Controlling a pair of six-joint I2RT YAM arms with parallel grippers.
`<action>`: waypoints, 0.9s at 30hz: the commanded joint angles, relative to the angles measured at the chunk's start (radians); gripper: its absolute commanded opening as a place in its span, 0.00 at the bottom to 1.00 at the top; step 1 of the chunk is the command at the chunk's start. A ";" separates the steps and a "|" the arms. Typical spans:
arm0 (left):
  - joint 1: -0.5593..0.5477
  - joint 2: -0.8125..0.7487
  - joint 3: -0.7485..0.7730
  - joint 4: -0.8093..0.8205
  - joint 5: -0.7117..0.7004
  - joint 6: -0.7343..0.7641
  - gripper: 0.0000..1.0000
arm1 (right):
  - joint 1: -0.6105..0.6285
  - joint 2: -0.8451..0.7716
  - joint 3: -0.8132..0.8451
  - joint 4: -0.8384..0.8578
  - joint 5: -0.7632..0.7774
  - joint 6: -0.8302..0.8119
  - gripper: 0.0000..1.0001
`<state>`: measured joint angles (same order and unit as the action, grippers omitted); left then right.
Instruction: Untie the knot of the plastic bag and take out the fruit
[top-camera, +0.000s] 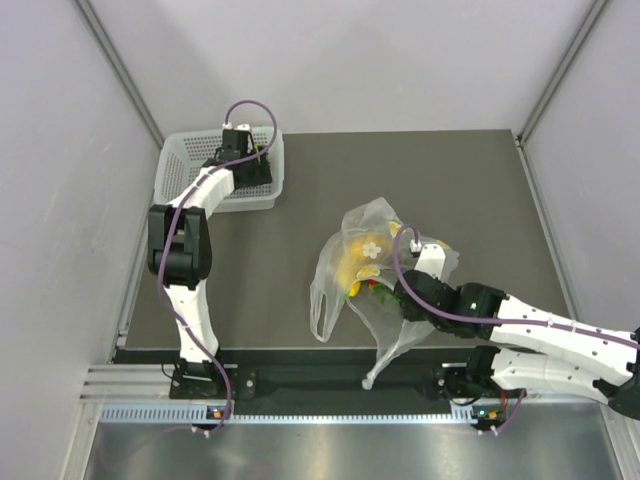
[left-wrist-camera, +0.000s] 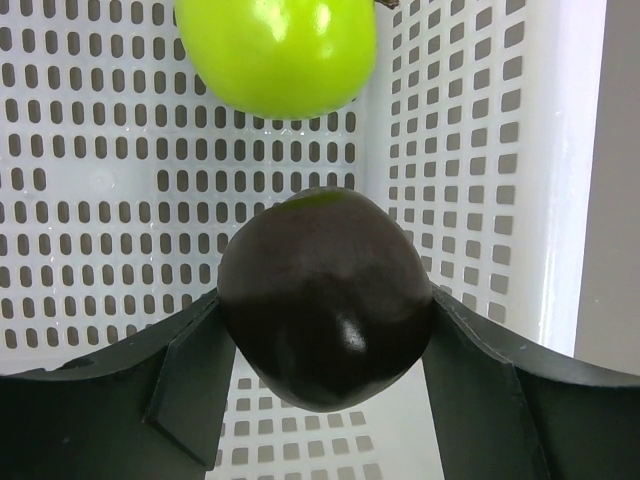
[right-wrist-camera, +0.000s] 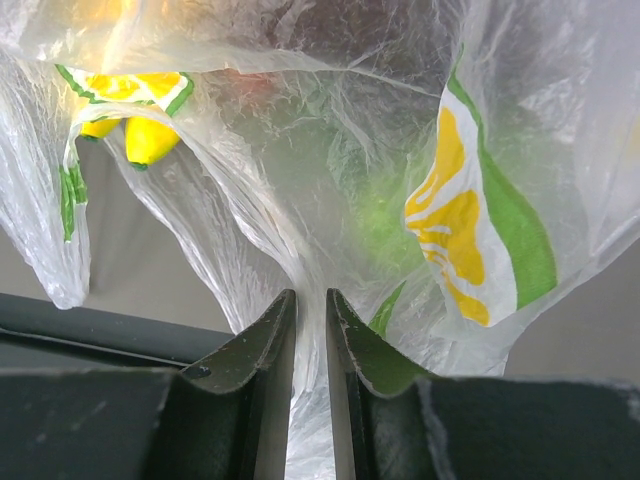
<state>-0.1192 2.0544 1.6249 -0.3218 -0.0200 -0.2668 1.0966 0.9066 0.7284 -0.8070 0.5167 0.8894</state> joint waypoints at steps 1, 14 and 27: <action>0.003 -0.040 -0.004 0.018 -0.012 0.012 0.64 | -0.012 -0.006 0.028 0.040 0.000 -0.009 0.19; 0.003 -0.246 -0.118 0.007 -0.054 0.014 0.96 | -0.014 -0.012 0.034 0.061 -0.006 -0.027 0.19; -0.281 -0.773 -0.462 -0.053 0.037 -0.084 0.98 | -0.015 -0.035 0.029 0.066 -0.010 -0.037 0.20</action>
<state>-0.2699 1.4281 1.2198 -0.3721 -0.0208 -0.3126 1.0954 0.8871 0.7284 -0.7830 0.5087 0.8688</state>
